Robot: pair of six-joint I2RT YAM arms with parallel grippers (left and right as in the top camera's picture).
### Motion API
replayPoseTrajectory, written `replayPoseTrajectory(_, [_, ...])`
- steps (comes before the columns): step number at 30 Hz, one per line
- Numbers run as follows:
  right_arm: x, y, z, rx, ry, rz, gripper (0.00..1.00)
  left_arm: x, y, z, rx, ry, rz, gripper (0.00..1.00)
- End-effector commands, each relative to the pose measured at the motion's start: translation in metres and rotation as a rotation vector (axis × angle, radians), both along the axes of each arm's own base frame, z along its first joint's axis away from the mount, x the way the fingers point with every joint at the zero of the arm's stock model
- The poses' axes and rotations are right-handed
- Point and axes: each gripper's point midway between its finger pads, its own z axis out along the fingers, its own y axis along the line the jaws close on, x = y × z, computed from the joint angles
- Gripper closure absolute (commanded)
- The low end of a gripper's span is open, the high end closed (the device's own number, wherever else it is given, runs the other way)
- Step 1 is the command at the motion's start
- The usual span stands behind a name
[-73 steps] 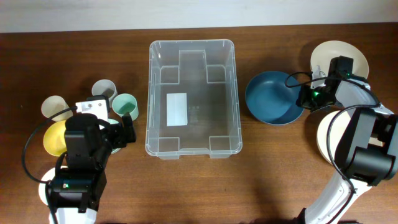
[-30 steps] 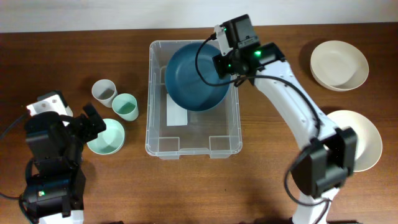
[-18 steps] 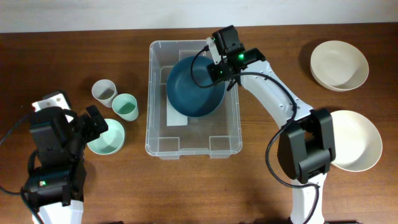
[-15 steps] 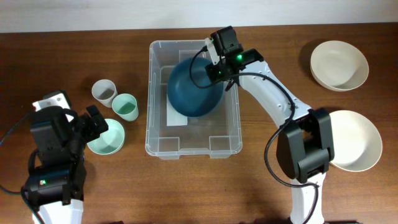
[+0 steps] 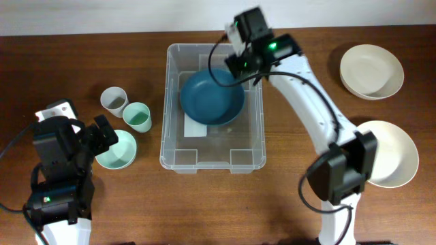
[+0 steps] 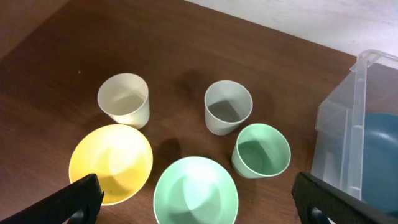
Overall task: Pack container
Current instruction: 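Release the plate and move the right gripper to the cream bowl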
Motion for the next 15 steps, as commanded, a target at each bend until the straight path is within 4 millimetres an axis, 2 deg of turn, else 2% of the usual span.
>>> replayPoseTrajectory(1, [0.005,-0.065,0.105,-0.074,-0.241,-0.168,0.25,0.000,0.004,0.007,0.003,-0.016,0.024,0.01])
replayPoseTrajectory(3, [0.008,-0.102,0.102,-0.124,-0.230,-0.255,0.24,0.000,0.004,0.007,0.003,-0.016,0.024,0.01])
replayPoseTrajectory(5, [0.009,-0.134,0.084,-0.151,-0.173,-0.309,0.23,0.000,0.004,0.007,0.003,-0.015,0.024,0.01])
replayPoseTrajectory(11, [0.006,-0.226,0.005,-0.226,0.045,-0.464,0.17,0.000,0.004,0.006,0.002,-0.013,0.024,0.01])
replayPoseTrajectory(15, [0.002,-0.264,-0.044,-0.245,0.159,-0.522,0.13,0.000,0.004,0.006,0.002,-0.013,0.024,0.01])
